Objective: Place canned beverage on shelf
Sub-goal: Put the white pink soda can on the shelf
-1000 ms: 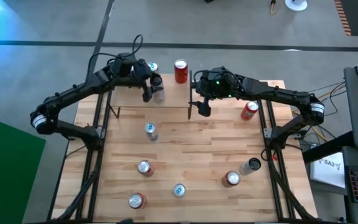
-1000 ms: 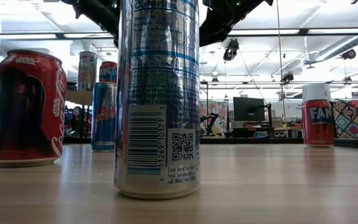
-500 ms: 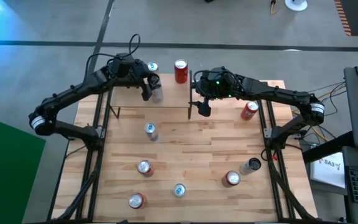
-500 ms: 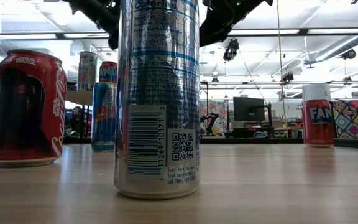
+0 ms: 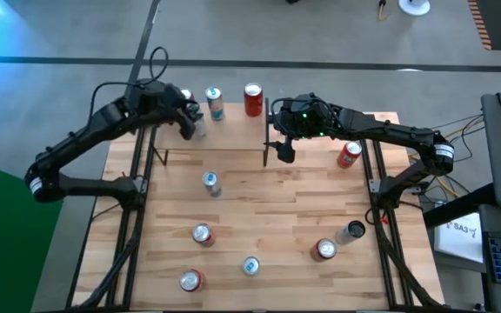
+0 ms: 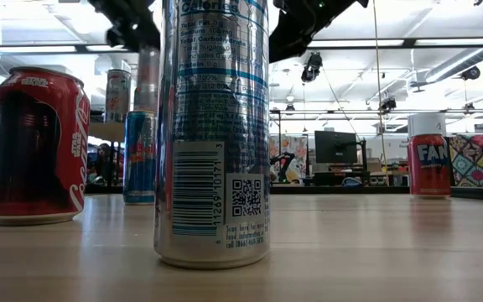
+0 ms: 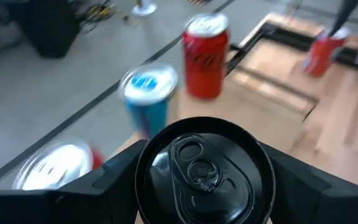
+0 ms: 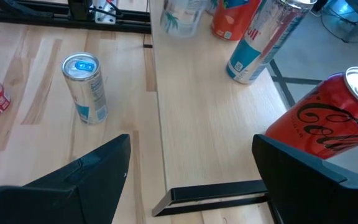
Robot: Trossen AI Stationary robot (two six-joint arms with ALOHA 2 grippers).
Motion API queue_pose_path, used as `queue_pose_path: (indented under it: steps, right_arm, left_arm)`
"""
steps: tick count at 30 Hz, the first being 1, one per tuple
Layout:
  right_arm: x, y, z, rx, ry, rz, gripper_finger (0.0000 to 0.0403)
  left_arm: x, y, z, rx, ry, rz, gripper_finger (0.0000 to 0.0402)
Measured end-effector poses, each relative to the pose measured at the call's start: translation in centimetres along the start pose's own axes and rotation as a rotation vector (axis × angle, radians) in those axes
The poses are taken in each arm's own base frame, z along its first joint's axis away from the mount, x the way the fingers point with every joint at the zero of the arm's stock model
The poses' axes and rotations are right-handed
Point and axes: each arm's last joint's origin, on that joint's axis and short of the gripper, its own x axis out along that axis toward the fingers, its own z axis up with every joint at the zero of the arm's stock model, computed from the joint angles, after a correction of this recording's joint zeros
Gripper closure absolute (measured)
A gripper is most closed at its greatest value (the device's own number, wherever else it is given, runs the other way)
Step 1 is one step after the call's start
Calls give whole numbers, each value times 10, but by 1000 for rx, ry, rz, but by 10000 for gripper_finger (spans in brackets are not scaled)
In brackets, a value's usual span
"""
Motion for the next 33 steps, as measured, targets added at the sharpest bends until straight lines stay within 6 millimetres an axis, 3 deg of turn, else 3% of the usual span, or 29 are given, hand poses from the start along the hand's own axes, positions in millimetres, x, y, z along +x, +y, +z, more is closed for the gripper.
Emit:
queue_pose_path:
  steps: [18, 24, 33]
  right_arm:
    - [0, 0, 2, 6, -20, -5, 77]
    - [0, 0, 2, 15, -20, -4, 77]
    - [0, 0, 2, 16, -20, -4, 77]
  left_arm:
    - [-42, 8, -35, -77, 9, 206, 154]
    - [-42, 10, -47, -78, 26, 277, 154]
    - [-36, 10, -46, -68, 37, 283, 151]
